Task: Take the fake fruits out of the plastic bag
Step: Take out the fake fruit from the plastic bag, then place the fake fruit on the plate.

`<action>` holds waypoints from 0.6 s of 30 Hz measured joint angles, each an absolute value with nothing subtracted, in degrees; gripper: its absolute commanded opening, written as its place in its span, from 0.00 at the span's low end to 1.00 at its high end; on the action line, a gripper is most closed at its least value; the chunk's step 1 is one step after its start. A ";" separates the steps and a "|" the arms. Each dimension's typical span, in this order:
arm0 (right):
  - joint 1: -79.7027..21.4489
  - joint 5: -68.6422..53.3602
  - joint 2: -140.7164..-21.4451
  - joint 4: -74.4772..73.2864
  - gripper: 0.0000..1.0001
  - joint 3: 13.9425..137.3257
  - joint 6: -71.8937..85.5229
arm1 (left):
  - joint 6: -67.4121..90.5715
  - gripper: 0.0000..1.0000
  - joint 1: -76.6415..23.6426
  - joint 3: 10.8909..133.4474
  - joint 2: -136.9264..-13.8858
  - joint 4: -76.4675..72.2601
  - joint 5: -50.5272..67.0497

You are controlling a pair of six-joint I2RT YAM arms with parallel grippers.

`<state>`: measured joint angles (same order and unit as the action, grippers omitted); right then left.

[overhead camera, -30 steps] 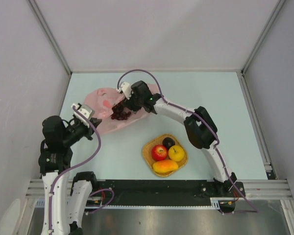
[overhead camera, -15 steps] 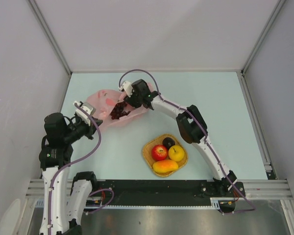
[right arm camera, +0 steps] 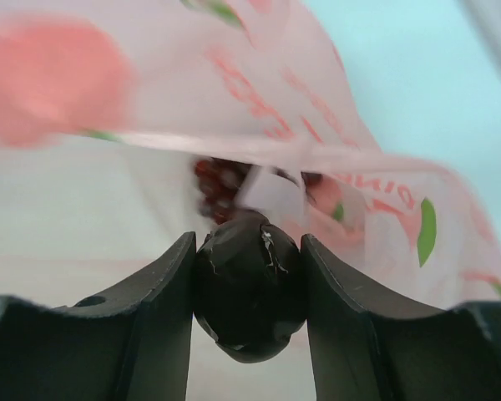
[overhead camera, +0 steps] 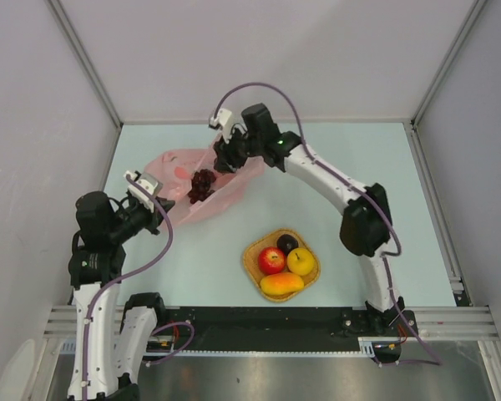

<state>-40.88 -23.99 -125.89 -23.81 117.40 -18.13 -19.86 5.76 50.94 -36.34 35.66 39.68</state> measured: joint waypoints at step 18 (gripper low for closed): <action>-42.50 -38.68 -90.89 -38.28 0.00 79.11 -28.60 | -19.79 0.01 5.76 48.93 -35.86 34.26 39.20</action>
<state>-42.50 -38.68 -90.89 -38.28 79.11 -28.60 -19.79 5.76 48.93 -35.86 34.26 39.20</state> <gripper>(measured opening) 0.507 0.011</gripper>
